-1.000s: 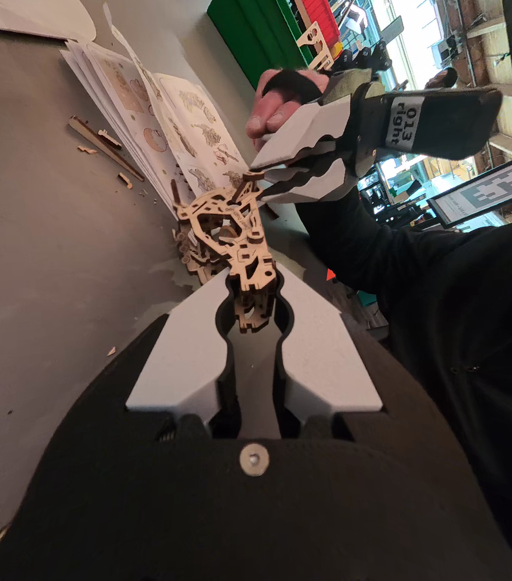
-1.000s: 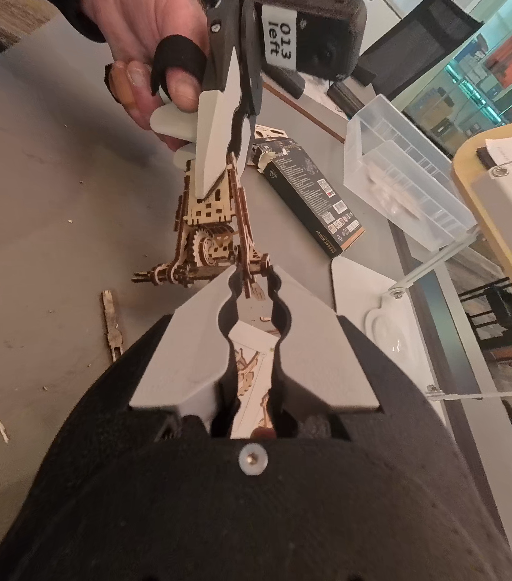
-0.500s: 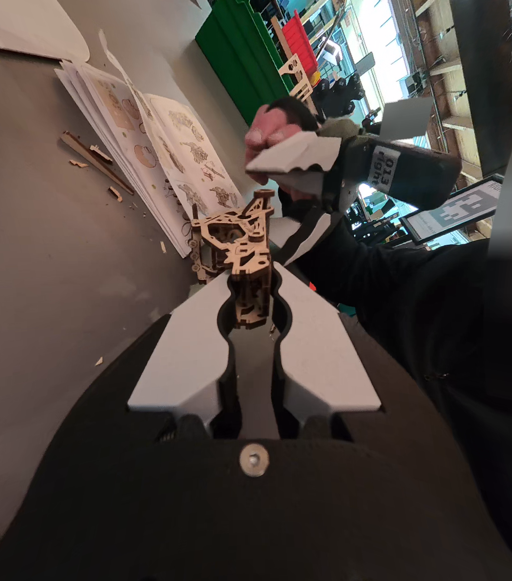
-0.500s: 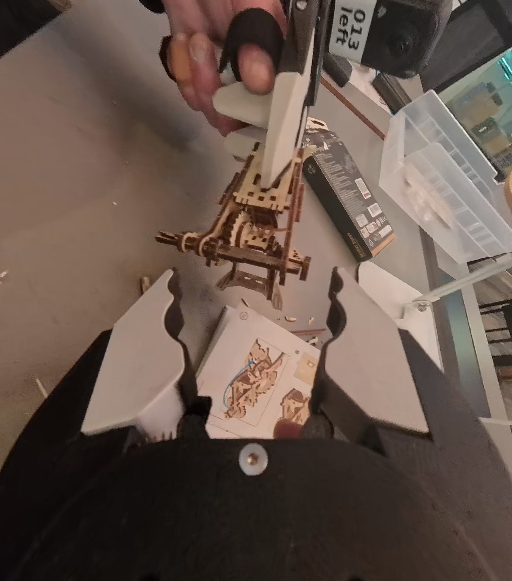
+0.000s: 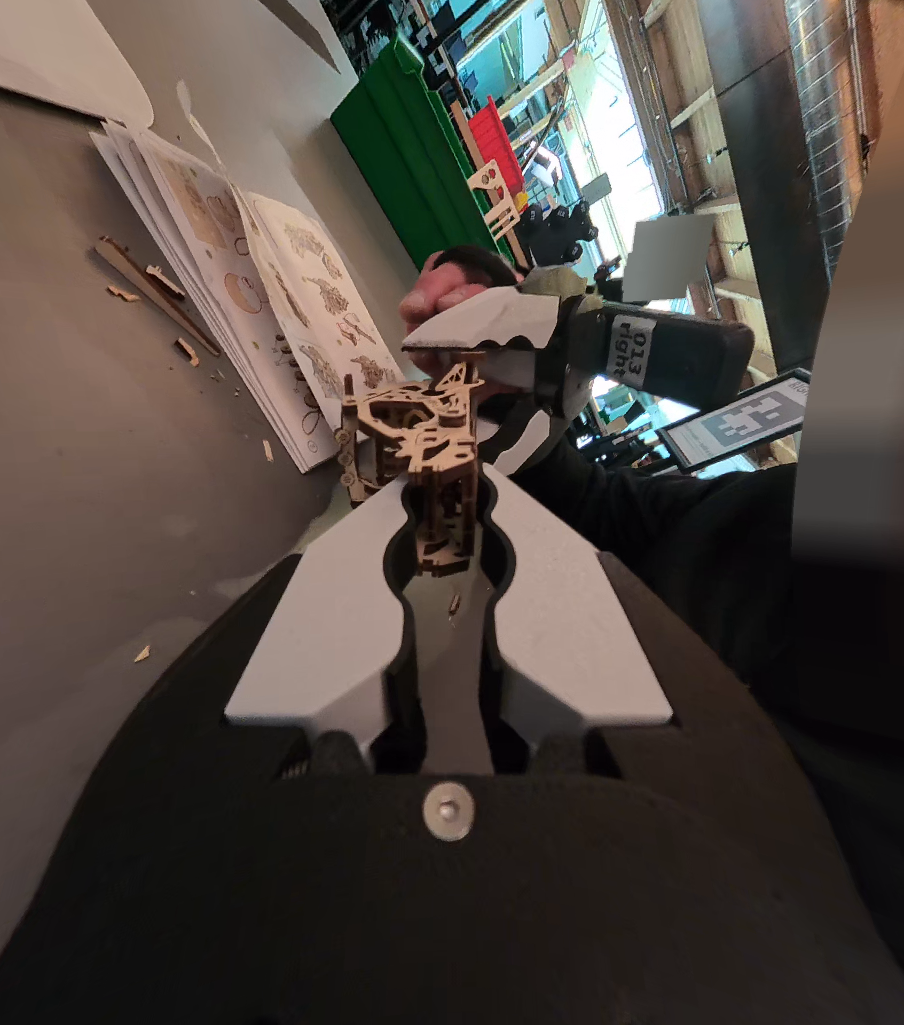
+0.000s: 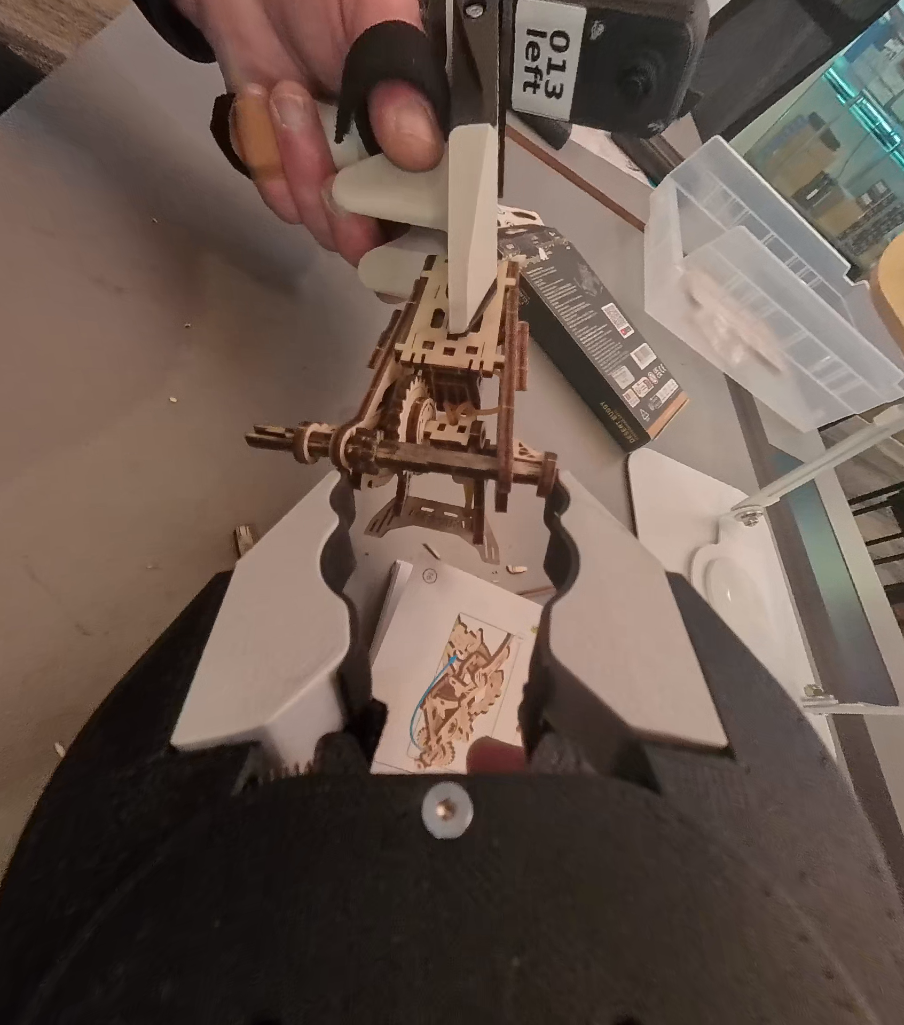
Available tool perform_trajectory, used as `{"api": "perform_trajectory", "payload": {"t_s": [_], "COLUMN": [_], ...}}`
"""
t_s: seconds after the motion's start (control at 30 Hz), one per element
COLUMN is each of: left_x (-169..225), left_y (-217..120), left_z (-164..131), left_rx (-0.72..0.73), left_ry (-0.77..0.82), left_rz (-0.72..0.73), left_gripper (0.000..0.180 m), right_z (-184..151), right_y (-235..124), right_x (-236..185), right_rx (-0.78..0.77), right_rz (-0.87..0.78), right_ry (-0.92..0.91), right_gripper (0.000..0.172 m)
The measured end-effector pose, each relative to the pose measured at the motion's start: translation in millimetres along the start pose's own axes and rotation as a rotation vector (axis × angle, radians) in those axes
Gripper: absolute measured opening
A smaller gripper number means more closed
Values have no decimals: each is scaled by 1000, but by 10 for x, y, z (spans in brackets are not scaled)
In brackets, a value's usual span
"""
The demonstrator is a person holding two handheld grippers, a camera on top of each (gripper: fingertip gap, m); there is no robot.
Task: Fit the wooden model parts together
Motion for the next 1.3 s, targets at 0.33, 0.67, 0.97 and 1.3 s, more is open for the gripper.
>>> {"api": "perform_trajectory", "payload": {"t_s": [0.33,0.67,0.97,1.3], "left_x": [185,415,525,632], "left_y": [-27,11,29,-9], "left_z": [102,83,142,188], "left_rx": [95,134,219,284], "left_ry": [122,542,437,447], "left_rz": [8,252,218,159], "left_gripper": [40,61,49,32], "right_z": [5,57,34,54], "right_y": [-77,-166,-180,-237], "right_x": [119,238,315,418], "right_rx": [200,389,524,545], "right_rz": [30,86,154,40], "right_ry": [265,516,750,755], "right_gripper": [66,67,67,55]}}
Point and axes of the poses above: each gripper's, where its closed fingertips meet, y out along the fingers, z out of its top, x = y × z across the jaws, the point moved 5 cm from there along -y, back along the fingers, and after that the axes turned 15 degrees about -y, right-handed, at the moved point
